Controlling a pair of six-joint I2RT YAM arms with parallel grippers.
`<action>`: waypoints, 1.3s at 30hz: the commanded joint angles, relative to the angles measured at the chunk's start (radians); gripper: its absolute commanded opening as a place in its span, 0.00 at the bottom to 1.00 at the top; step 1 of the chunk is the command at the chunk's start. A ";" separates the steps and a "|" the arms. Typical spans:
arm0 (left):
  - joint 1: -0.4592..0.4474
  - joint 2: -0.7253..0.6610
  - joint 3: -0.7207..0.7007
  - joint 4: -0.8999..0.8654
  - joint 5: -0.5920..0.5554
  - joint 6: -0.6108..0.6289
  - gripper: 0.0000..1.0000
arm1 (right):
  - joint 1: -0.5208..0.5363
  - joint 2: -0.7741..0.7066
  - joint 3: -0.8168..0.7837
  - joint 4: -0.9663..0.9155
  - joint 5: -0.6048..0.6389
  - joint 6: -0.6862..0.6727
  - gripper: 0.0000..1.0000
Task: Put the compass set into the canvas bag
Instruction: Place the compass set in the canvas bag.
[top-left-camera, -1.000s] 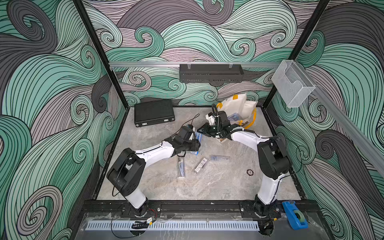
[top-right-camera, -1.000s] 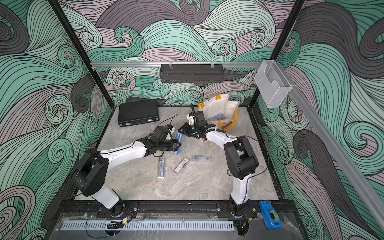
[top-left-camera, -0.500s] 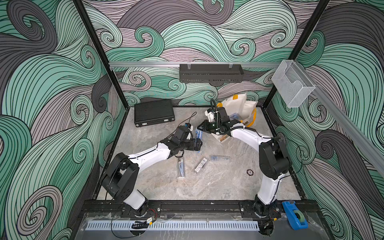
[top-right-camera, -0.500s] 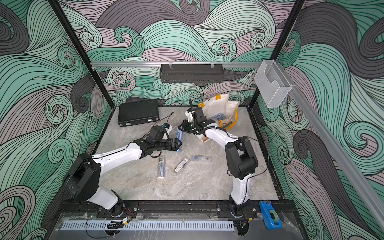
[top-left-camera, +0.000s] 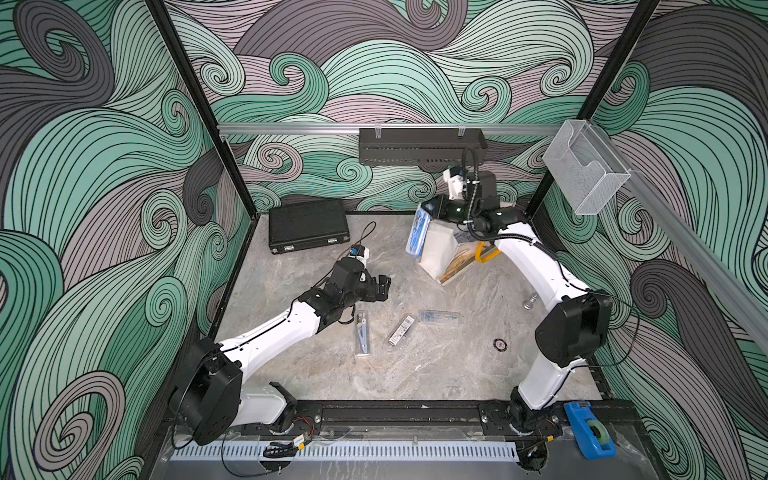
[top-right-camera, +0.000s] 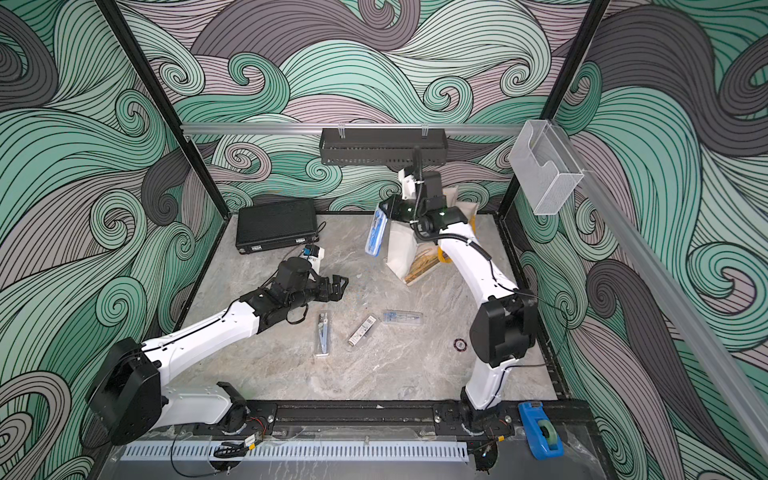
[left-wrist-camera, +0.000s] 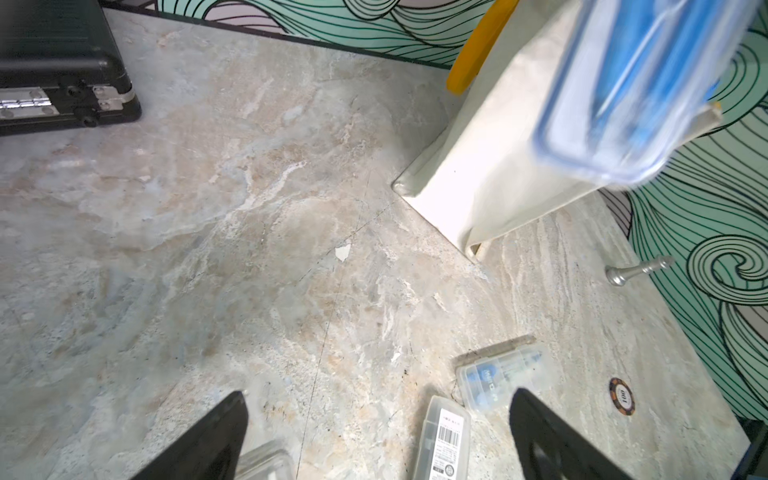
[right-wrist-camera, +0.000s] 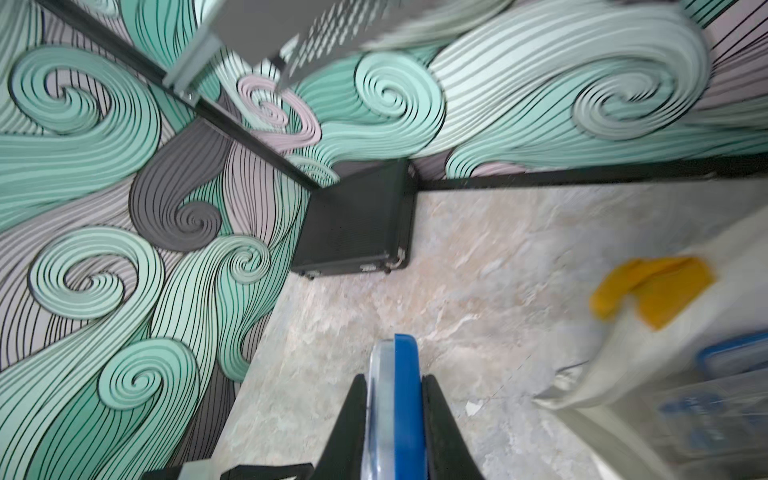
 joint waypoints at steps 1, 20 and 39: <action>0.006 0.001 0.004 -0.004 -0.025 -0.005 0.99 | -0.072 -0.047 0.055 -0.035 0.061 -0.024 0.09; 0.008 0.140 0.107 -0.278 -0.170 -0.163 0.99 | -0.224 0.057 0.024 -0.046 0.354 -0.117 0.08; -0.022 0.196 0.155 -0.616 -0.165 -0.379 0.99 | -0.173 0.218 -0.034 -0.045 0.343 -0.153 0.24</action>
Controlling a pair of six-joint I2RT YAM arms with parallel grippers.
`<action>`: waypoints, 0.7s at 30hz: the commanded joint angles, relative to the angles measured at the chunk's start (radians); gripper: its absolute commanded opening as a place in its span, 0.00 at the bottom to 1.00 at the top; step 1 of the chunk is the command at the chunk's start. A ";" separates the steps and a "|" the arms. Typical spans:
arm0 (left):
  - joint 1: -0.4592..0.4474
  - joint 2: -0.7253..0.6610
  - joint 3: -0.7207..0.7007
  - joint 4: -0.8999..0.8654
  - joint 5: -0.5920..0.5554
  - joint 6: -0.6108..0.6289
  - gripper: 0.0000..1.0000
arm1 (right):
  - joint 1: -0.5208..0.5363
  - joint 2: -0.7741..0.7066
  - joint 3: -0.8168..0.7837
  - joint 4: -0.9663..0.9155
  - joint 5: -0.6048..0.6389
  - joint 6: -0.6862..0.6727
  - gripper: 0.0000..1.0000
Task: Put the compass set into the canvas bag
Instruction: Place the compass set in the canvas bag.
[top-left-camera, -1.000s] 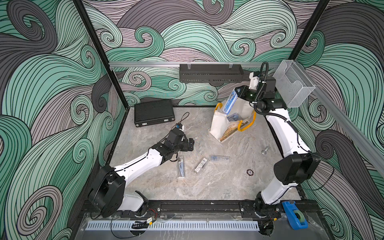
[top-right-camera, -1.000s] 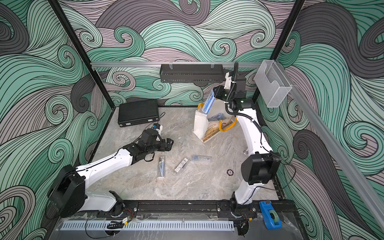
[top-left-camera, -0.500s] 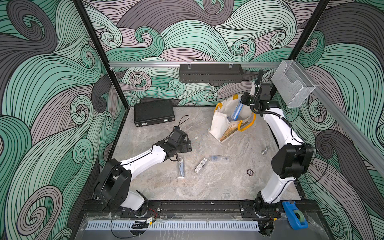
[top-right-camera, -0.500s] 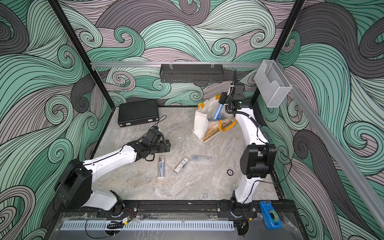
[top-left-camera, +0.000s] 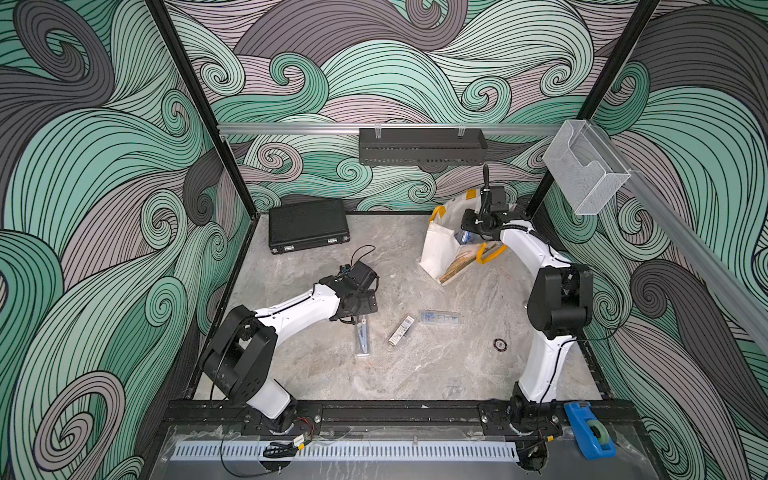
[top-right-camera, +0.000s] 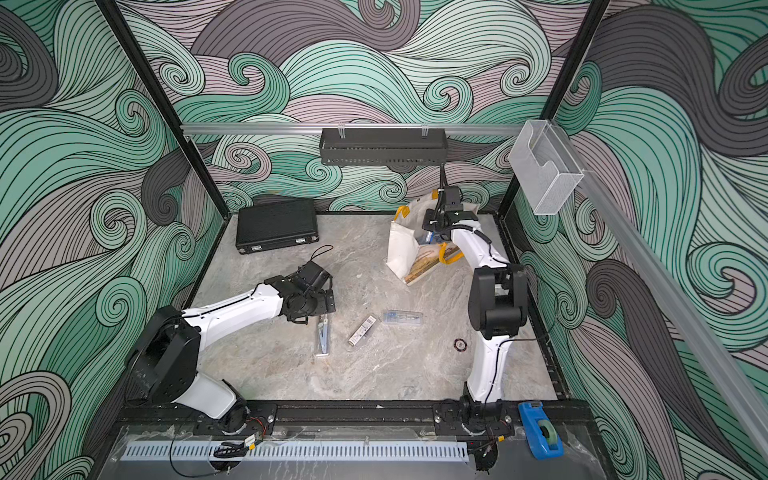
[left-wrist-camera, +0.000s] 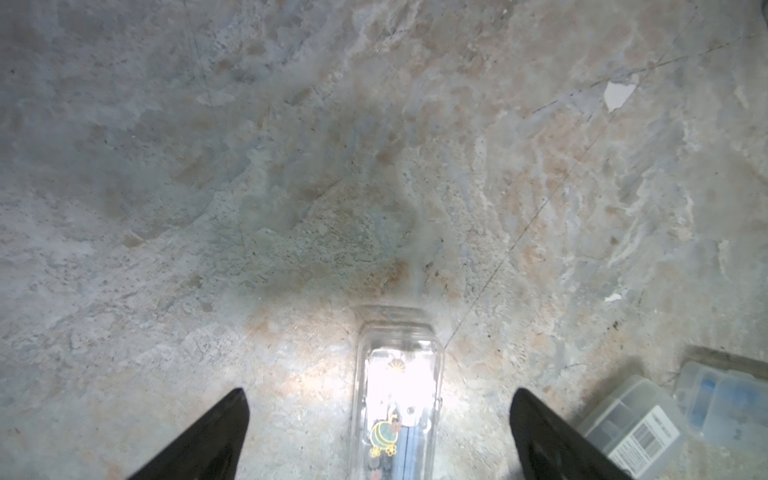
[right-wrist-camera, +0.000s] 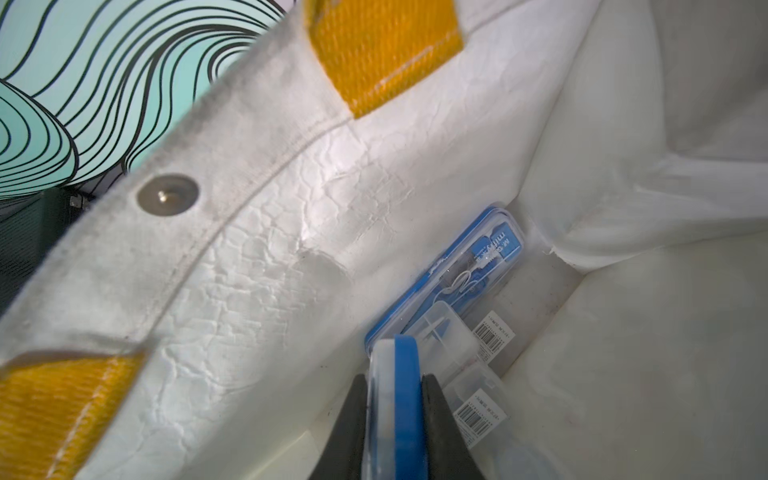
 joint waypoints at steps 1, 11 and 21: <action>-0.018 -0.038 0.000 -0.096 -0.005 -0.038 0.99 | -0.003 -0.010 0.023 0.003 -0.028 -0.009 0.27; -0.070 -0.045 -0.041 -0.170 0.036 -0.033 0.96 | 0.011 -0.128 0.026 -0.017 -0.150 -0.033 0.62; -0.184 -0.001 -0.047 -0.194 0.032 -0.111 0.93 | 0.161 -0.363 -0.148 -0.016 -0.135 -0.143 0.67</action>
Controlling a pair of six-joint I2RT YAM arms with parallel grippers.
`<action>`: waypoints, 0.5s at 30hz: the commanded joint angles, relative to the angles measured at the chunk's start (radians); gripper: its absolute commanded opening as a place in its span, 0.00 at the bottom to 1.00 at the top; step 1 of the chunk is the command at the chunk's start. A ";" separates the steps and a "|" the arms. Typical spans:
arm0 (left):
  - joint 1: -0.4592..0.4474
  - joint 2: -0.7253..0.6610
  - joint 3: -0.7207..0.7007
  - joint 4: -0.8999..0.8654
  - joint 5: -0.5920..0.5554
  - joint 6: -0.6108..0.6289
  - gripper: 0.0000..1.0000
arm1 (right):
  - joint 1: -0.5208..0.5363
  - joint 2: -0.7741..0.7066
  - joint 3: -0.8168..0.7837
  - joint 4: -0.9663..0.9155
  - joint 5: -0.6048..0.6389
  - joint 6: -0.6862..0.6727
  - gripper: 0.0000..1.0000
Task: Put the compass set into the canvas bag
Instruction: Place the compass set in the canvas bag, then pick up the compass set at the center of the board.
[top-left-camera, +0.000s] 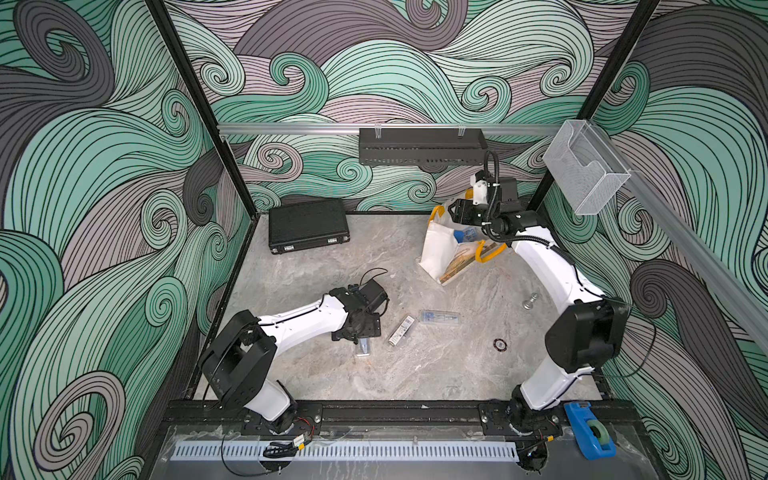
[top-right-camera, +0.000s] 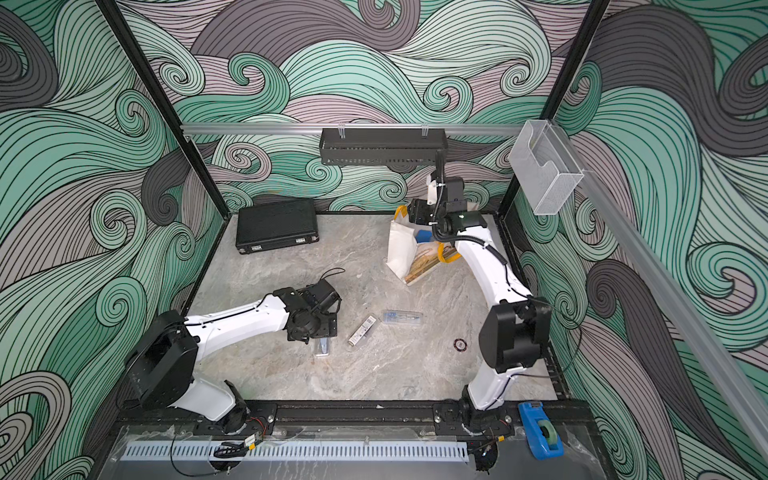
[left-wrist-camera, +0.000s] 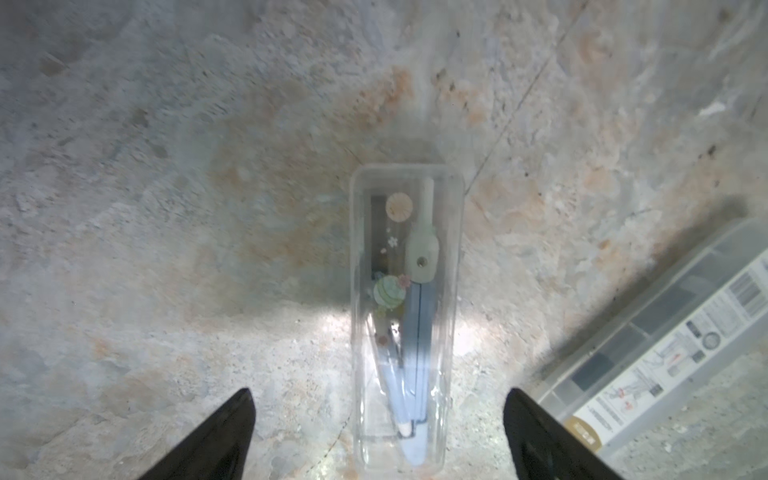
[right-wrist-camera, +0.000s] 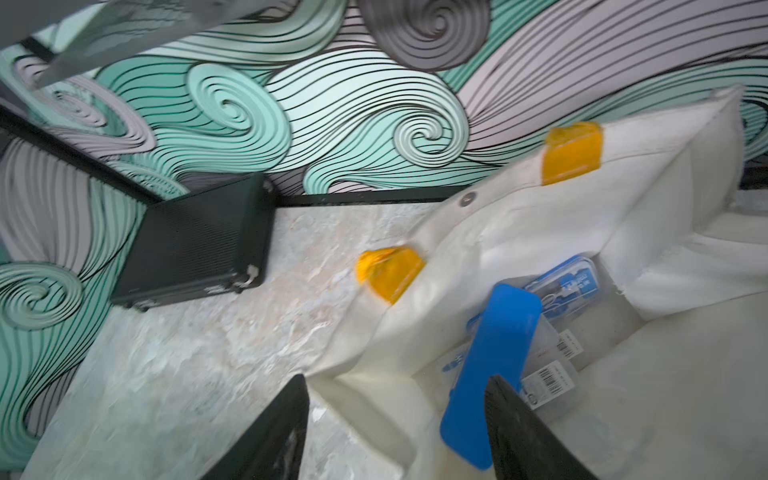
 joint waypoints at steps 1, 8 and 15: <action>-0.032 0.015 -0.011 -0.045 -0.013 -0.054 0.92 | 0.065 -0.069 -0.076 -0.002 -0.010 -0.064 0.67; -0.064 0.057 -0.038 -0.005 0.016 -0.093 0.86 | 0.244 -0.137 -0.263 0.064 -0.034 -0.124 0.67; -0.073 0.104 -0.053 0.044 0.048 -0.126 0.74 | 0.334 -0.078 -0.327 0.064 0.012 -0.077 0.66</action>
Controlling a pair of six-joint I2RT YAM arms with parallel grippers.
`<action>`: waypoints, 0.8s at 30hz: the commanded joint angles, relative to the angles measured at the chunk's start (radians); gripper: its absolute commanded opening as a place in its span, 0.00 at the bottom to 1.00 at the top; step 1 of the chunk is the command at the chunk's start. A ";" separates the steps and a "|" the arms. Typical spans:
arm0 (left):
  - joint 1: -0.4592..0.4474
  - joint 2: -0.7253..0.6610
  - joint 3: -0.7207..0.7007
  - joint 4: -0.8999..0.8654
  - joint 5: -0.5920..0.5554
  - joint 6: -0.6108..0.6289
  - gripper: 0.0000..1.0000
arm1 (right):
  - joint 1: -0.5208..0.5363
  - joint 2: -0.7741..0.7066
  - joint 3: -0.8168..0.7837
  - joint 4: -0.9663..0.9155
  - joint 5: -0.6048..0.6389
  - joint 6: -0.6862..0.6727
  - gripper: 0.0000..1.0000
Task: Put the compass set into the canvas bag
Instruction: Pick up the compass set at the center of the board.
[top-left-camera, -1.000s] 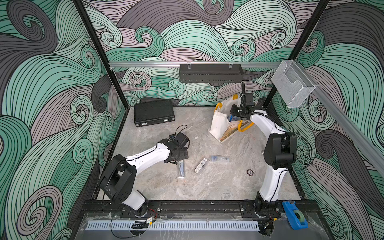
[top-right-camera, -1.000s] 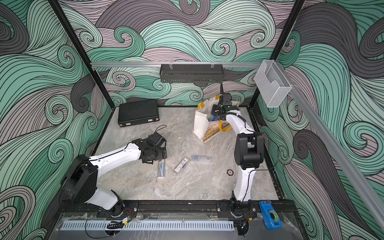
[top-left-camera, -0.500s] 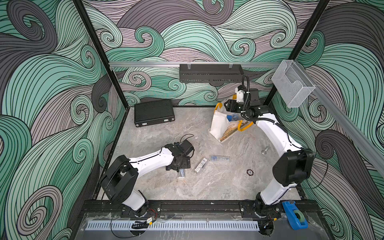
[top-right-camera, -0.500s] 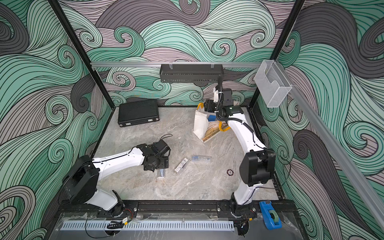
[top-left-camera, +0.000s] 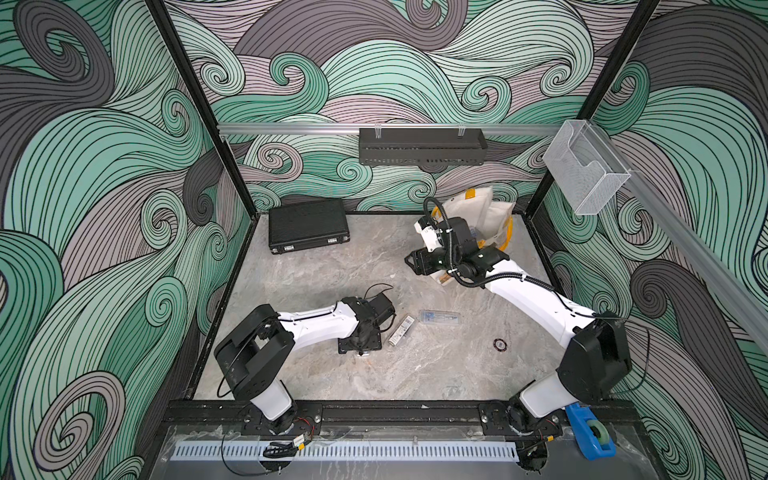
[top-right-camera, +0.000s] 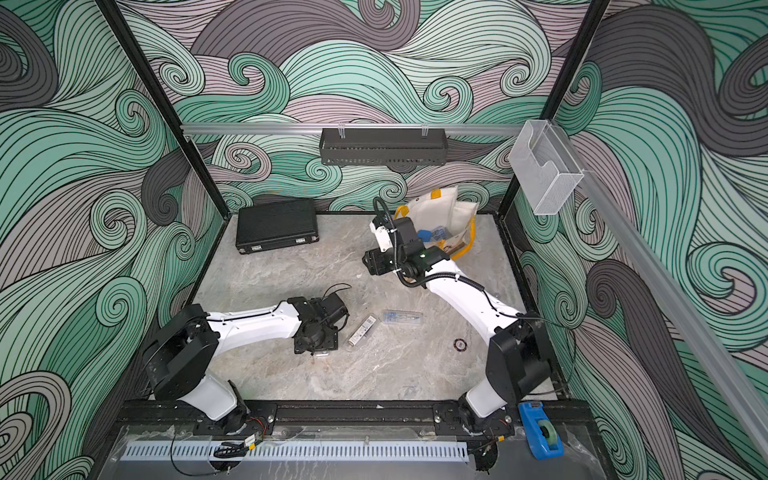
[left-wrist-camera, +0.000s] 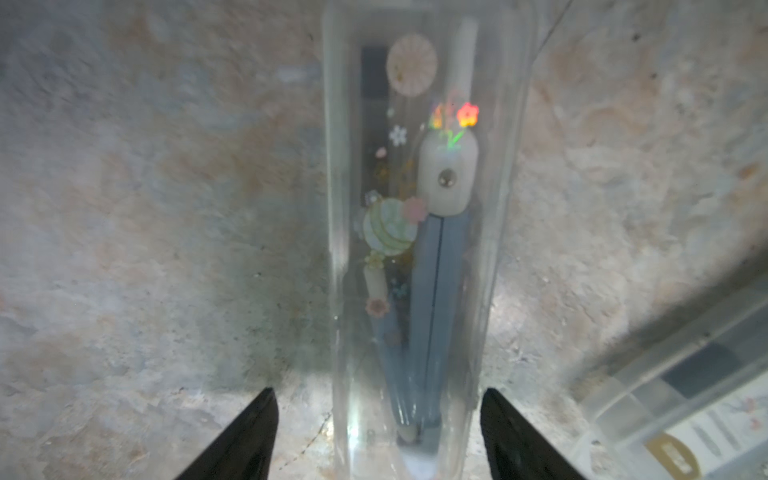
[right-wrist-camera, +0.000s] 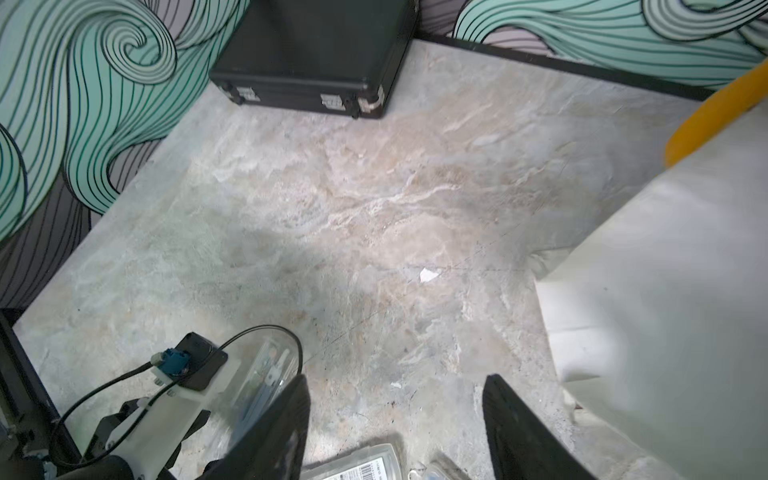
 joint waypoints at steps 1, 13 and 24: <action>-0.009 0.020 -0.007 0.020 0.012 -0.028 0.73 | 0.013 0.027 -0.013 0.014 0.021 0.021 0.66; -0.007 0.055 0.005 0.048 -0.032 -0.030 0.57 | 0.016 0.105 -0.031 0.048 0.011 0.097 0.65; -0.007 0.050 0.012 0.085 -0.089 0.022 0.51 | 0.016 0.143 -0.034 0.040 -0.014 0.110 0.64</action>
